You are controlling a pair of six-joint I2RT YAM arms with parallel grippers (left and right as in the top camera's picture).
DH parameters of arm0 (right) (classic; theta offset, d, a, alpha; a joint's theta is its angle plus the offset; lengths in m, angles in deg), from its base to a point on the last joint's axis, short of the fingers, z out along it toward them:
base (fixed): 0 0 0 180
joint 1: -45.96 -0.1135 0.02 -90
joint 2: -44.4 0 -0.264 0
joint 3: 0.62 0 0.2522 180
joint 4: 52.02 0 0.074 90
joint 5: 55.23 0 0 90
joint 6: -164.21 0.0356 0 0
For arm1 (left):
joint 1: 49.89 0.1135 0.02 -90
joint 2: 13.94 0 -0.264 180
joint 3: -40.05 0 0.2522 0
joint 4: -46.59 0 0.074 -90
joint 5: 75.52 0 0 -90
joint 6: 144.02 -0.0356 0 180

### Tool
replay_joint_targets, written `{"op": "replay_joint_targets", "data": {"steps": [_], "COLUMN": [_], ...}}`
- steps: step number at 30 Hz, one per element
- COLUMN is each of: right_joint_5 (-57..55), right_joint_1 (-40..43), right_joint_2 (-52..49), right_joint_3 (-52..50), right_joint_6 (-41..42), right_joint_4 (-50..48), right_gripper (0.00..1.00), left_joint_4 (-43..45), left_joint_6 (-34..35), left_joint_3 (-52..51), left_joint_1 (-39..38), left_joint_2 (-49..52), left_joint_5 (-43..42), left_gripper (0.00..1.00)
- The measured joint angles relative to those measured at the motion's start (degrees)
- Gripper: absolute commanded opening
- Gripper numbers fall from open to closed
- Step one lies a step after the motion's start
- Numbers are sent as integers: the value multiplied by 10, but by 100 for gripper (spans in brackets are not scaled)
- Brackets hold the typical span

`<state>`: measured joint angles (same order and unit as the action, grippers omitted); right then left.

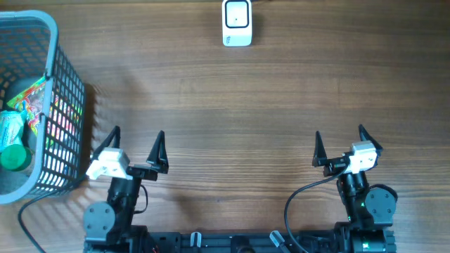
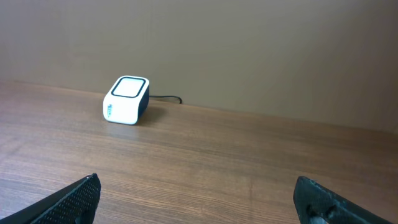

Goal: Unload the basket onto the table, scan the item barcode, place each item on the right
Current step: 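Reach the left gripper into the basket and grasp the green-lidded jar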

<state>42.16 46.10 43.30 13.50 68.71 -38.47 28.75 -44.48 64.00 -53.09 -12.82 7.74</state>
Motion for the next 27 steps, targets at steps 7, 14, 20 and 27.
{"op": "replay_joint_targets", "data": {"steps": [7, 14, 20, 27], "right_joint_5": [0, -2, -2, -2], "right_joint_1": [0, 0, 0, 0], "right_joint_2": [0, 0, 0, 0], "right_joint_3": [0, 0, 0, 0], "right_joint_6": [0, 0, 0, 0], "right_joint_4": [0, 0, 0, 0], "right_gripper": [100, 100, 100, 100], "left_joint_4": [-91, -402, -489, -484], "left_joint_6": [16, 34, 37, 113], "left_joint_3": [167, 577, 681, 688], "left_joint_1": [0, 0, 0, 2], "left_joint_2": [124, 417, 543, 605], "left_joint_5": [0, 10, 2, 48], "left_gripper": [100, 100, 100, 100]}}
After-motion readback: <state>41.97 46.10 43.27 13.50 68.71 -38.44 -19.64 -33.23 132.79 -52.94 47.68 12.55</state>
